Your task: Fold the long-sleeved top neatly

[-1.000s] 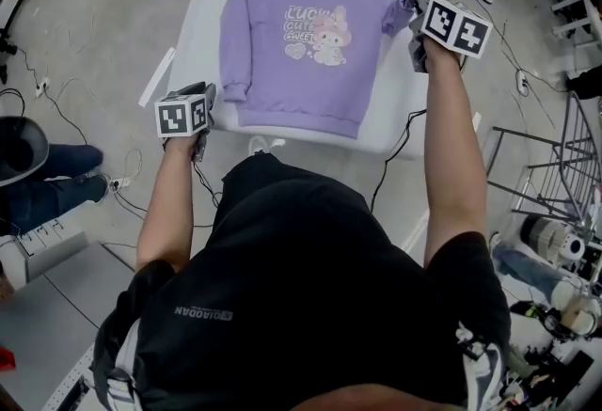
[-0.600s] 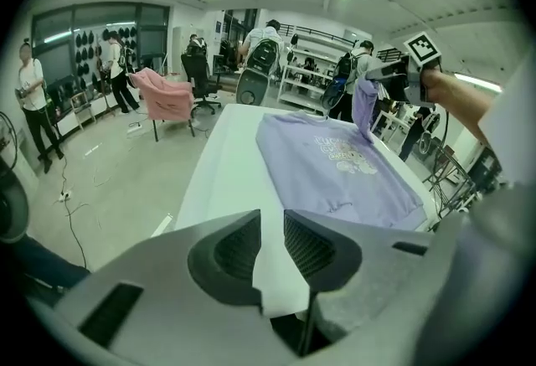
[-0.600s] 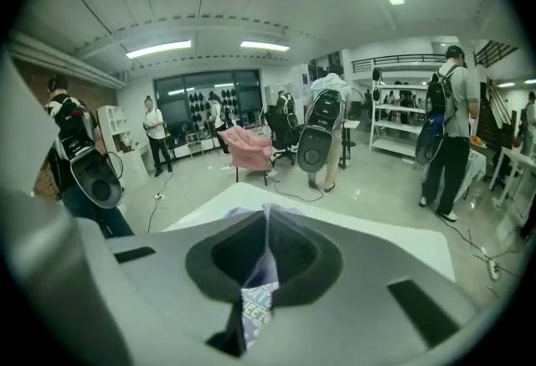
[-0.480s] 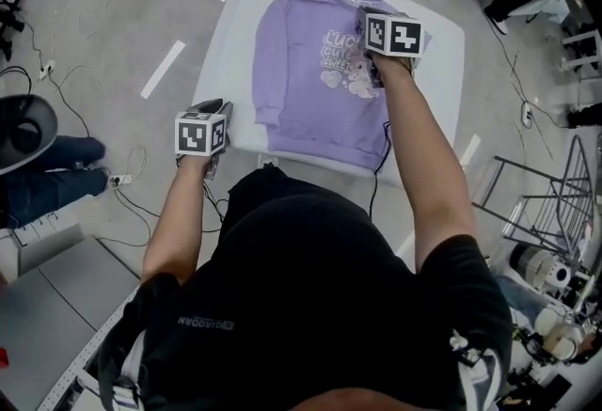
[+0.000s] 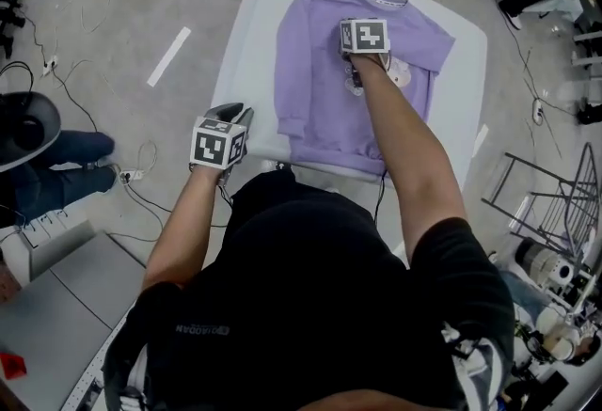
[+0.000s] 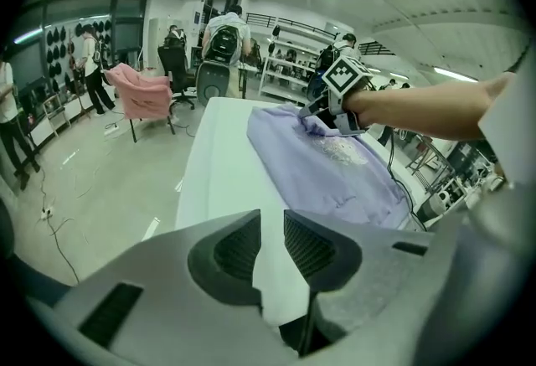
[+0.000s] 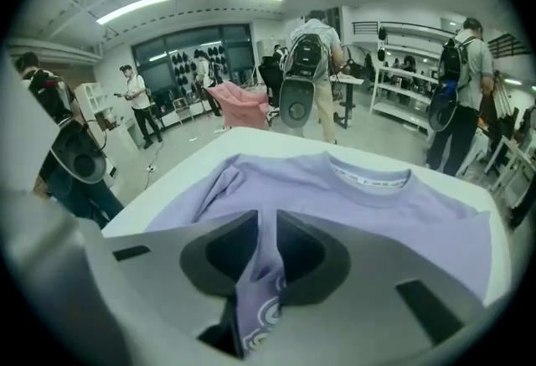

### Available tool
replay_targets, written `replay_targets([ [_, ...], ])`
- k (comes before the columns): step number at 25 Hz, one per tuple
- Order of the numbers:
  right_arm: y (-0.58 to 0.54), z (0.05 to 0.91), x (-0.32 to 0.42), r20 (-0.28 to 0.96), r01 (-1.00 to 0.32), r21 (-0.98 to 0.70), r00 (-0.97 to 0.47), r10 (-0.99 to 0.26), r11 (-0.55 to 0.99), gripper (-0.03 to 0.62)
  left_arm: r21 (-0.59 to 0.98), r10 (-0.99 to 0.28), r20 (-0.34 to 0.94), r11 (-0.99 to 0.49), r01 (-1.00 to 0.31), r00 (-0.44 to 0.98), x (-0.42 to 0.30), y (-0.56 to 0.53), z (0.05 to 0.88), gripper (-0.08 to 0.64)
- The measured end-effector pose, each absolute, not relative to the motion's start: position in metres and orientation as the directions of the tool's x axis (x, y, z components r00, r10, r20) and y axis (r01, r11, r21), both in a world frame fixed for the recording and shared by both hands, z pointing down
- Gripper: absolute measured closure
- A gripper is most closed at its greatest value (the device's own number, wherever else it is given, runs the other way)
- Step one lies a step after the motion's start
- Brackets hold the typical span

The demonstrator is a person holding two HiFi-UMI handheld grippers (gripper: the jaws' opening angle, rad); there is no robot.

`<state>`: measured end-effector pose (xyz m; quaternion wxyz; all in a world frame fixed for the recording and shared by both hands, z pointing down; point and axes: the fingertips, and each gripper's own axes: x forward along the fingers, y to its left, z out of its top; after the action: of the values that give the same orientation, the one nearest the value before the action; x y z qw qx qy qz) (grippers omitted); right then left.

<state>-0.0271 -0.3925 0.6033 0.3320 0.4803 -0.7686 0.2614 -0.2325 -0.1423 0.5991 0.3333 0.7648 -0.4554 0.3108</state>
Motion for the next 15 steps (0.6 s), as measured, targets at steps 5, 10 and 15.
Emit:
replay_targets([
  [5, -0.384, 0.608, -0.052, 0.754, -0.877, -0.167, -0.408, -0.515, 0.450, 0.436, 0.242, -0.463, 0.773, -0.415, -0.877, 0.433, -0.227, -0.146, 0.596, 0.476],
  [10, -0.385, 0.574, -0.034, 0.686, -0.879, -0.203, -0.442, -0.578, 0.431, 0.479, 0.224, -0.458, 0.762, -0.477, -0.850, 0.458, -0.212, -0.154, 0.593, 0.476],
  [15, -0.350, 0.544, -0.003, 0.629, -0.873, -0.250, -0.476, -0.615, 0.419, 0.588, 0.213, -0.435, 0.757, -0.541, -0.814, 0.487, -0.186, -0.148, 0.588, 0.476],
])
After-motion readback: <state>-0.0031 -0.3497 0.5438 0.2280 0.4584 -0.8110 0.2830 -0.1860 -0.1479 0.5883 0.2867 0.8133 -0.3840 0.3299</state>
